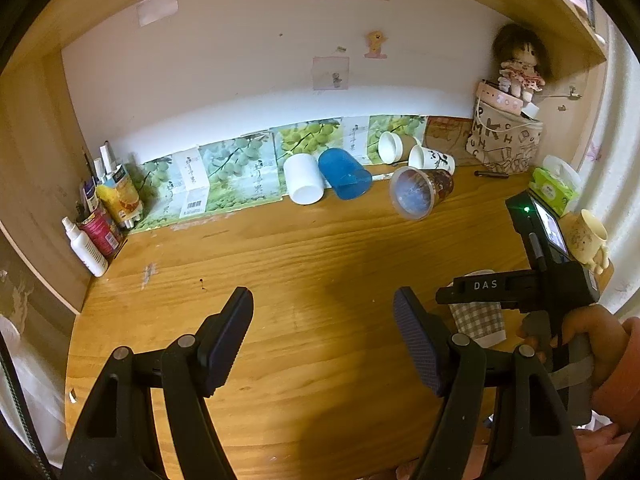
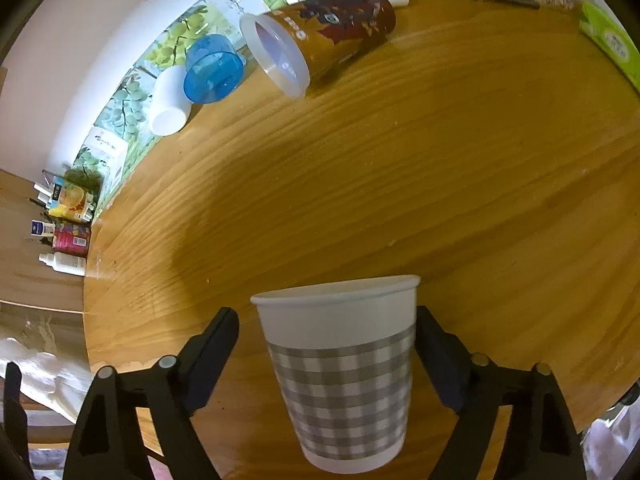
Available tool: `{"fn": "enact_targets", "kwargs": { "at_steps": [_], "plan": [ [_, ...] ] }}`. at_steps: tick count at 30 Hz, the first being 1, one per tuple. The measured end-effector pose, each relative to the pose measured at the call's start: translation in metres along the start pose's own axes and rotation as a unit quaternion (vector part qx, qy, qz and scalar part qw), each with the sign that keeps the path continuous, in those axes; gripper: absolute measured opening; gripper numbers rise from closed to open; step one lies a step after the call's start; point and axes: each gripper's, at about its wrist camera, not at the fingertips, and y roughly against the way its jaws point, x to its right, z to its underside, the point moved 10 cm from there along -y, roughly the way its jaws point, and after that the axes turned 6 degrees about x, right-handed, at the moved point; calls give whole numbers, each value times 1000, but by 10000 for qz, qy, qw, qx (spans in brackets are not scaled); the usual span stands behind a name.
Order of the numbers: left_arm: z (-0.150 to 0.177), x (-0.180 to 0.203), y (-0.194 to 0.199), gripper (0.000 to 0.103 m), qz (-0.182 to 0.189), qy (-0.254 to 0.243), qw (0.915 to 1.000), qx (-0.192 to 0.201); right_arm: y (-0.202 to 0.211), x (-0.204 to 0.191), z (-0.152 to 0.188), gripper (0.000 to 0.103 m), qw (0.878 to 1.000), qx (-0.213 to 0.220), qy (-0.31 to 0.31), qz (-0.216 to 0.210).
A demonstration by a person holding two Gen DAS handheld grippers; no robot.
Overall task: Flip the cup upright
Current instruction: 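Lift the plaid cup with the right gripper and rotate its opening upward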
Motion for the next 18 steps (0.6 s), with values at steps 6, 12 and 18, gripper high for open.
{"fn": "enact_targets", "kwargs": {
  "at_steps": [6,12,18],
  "plan": [
    [3,-4,-2,76,-22,70,9999,-70,-3,0,1,70,10000,-55,-71,-36],
    [5,-2,-3,76,-15,68,9999,-134,1,-1,1,69,10000,22,27,-42],
    [6,-1,-3,76,16,60,9999,-140,9,-6,-3,69,9995,233,172,-160]
  ]
}}
